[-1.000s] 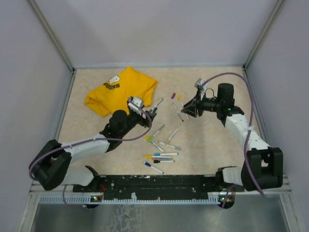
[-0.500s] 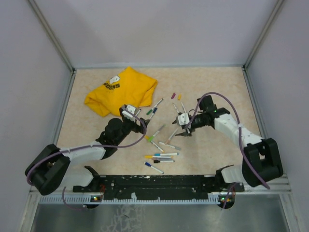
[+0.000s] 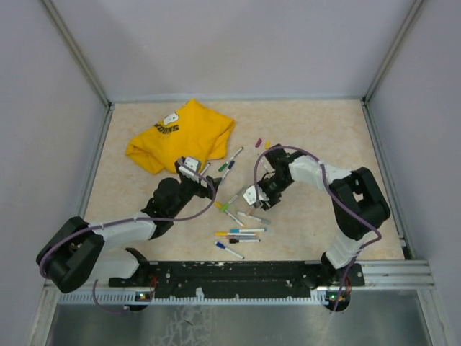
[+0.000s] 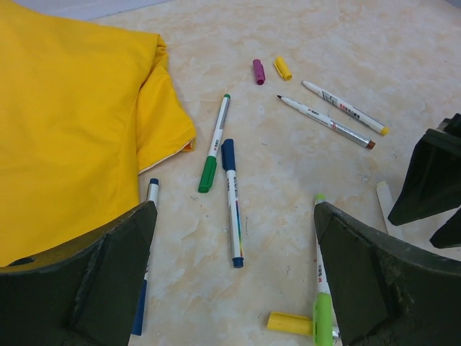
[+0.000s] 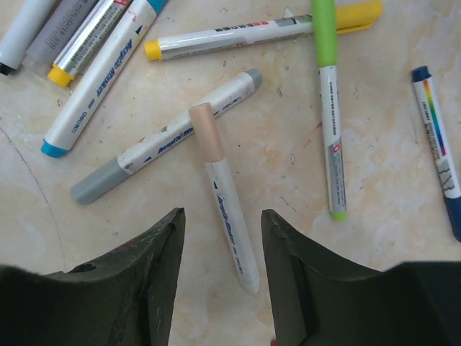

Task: Open the pen caps
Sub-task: Pick up the pen from the center of the board.

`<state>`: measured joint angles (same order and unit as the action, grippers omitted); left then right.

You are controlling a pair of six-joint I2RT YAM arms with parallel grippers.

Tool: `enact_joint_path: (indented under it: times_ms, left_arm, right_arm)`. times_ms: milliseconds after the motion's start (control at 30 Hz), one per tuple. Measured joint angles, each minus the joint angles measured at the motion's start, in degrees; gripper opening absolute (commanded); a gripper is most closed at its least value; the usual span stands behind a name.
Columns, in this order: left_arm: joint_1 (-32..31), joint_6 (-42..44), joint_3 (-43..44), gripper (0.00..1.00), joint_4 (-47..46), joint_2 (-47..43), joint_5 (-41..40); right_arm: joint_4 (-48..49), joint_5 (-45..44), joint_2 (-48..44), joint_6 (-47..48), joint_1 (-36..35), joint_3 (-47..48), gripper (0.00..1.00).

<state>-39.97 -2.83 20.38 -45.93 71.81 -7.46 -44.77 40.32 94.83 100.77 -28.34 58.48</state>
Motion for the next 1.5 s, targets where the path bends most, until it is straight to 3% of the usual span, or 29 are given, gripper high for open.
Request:
enact_joint_path:
  times_ms: [367,733,1133,1367,1500]
  left_arm:
    - [0.26,-0.2,-0.96,0.95,-1.49,-0.74,0.07]
    - [0.37,-0.35,-2.29,0.95,-2.86,-1.77,0.07]
    - [0.37,-0.37,-4.02,0.96,-4.28,-3.04,0.04]
    - [0.37,-1.42,-6.19,0.99,-5.44,-6.82,0.55]
    - [0.39,-5.4,-9.88,0.99,-8.57,-11.8,3.69]
  right_arm:
    - [-2.19,-6.43,8.7,-1.42,-2.43,6.4,0.36]
    - [-3.98,-9.25,10.05,-2.93,-4.0,8.37,0.25]
    - [-3.39,-10.58,10.47,-7.1,-4.66,9.05,0.0]
    - [0.85,-10.56,7.1,-10.67,-4.66,5.46,0.0]
    - [1.92,-8.7,0.7,-13.05,-4.63,3.08,0.0]
